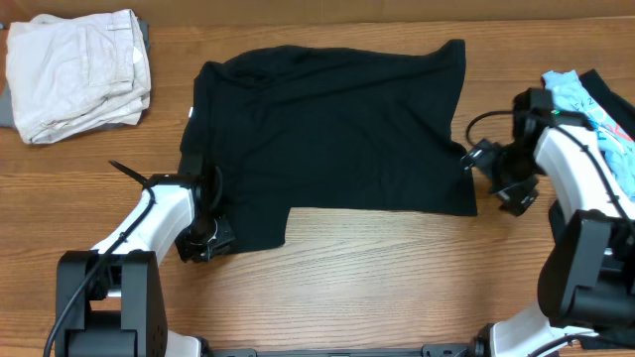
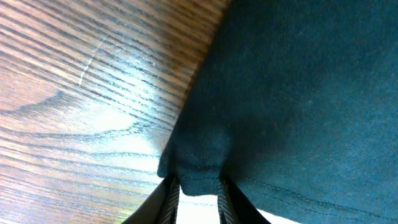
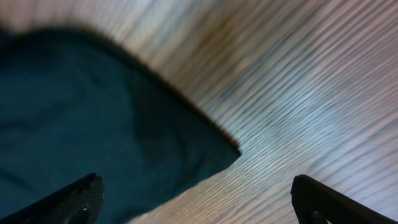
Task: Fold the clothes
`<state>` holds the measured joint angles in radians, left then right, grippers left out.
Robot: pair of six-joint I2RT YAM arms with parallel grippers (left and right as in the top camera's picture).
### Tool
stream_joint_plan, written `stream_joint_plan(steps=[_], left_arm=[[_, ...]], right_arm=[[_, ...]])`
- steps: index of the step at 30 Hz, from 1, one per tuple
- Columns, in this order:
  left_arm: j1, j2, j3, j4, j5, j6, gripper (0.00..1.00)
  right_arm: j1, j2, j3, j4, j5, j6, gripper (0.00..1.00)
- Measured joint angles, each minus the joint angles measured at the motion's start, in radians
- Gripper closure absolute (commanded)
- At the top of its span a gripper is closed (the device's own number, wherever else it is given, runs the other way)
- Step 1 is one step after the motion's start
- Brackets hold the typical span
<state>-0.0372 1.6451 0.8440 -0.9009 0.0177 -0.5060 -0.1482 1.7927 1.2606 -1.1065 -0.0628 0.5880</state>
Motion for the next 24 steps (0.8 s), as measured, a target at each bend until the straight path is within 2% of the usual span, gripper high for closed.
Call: stream_joint_plan(steps=[3, 11, 13, 15, 18, 21, 24], left_arm=[[0.000, 0.000, 0.000, 0.000, 0.000, 0.000, 0.70], [0.000, 0.000, 0.000, -0.002, 0.000, 0.000, 0.77], [0.000, 0.000, 0.000, -0.004, 0.000, -0.001, 0.81], [0.000, 0.000, 0.000, -0.005, 0.000, -0.001, 0.84], [0.000, 0.000, 0.000, -0.007, 0.000, 0.000, 0.83], [0.000, 0.000, 0.000, -0.011, 0.000, 0.000, 0.83], [0.000, 0.000, 0.000, -0.023, 0.000, 0.000, 0.91]], right_arm=[[0.013, 0.000, -0.051, 0.035, -0.011, 0.003, 0.00], [0.012, 0.000, -0.196, 0.236, -0.012, 0.003, 0.01], [0.012, 0.000, -0.217, 0.255, -0.013, 0.002, 0.09], [0.013, -0.003, -0.222, 0.258, -0.013, 0.002, 0.24], [0.012, -0.003, -0.226, 0.262, -0.015, 0.001, 0.41], [0.012, -0.003, -0.229, 0.263, -0.018, 0.007, 0.46], [0.012, -0.003, -0.229, 0.254, -0.020, 0.002, 0.65]])
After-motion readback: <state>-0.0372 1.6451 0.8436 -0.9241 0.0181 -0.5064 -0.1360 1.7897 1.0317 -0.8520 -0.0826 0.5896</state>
